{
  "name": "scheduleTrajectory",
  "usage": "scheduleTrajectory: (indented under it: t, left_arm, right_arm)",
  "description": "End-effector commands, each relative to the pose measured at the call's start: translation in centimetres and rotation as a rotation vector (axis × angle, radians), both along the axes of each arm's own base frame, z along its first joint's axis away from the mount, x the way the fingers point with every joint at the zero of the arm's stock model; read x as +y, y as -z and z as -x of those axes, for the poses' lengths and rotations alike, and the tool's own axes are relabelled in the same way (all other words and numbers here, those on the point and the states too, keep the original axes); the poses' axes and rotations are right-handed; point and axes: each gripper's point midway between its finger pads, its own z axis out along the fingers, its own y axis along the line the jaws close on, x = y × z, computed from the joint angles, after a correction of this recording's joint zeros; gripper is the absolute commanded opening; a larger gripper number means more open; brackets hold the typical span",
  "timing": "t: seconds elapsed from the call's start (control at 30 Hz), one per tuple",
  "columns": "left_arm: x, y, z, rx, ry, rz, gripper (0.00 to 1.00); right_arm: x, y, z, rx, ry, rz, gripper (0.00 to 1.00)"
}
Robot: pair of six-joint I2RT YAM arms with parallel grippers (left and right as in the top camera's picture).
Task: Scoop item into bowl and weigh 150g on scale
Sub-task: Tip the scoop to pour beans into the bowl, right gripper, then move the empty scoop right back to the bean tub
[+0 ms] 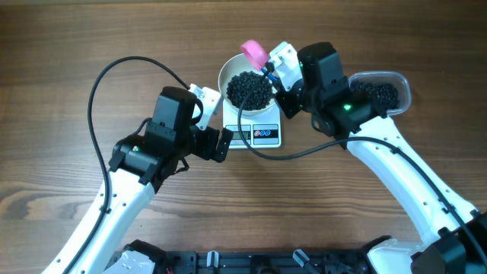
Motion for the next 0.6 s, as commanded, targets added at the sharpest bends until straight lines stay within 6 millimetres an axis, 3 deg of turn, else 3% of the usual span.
scheduleTrajectory:
  t: [0.0,0.03,0.1,0.2,0.27,0.37,0.43,0.57]
  left_arm:
    - [0.1,0.0,-0.1,0.001,-0.010,0.002,1.00]
    - [0.1,0.0,-0.1,0.001,-0.010,0.002,1.00]
    - [0.1,0.0,-0.1,0.001,-0.010,0.002,1.00]
    - [0.1,0.0,-0.1,0.001,-0.010,0.002,1.00]
    - [0.1,0.0,-0.1,0.001,-0.010,0.002,1.00]
    - [0.1,0.0,-0.1,0.001,-0.010,0.002,1.00]
    - [0.1,0.0,-0.1,0.001,-0.010,0.002,1.00]
    - [0.1,0.0,-0.1,0.001,-0.010,0.002,1.00]
  right_arm:
    - [-1.5,-2.9,-1.2,-0.002,0.151,-0.170,0.04]
    - [-2.7,-3.7,-1.6,-0.024,0.176,-0.178,0.04]
    - [-7.8,-5.6,-2.8,-0.079,0.294,-0.186,0.04]
    - [-14.3,-6.4,-3.3,-0.108,0.427,-0.159,0.04]
    - [-20.5,-5.3,-2.6,-0.075,0.532,-0.080,0.04]
    - [-26.5,-2.2,-0.2,0.052,0.625,0.019,0.04]
    - [-28.4,-0.4,1.2,0.134,0.652,0.052,0.04]
    - [-29.5,3.0,2.7,0.266,0.592,0.133,0.04]
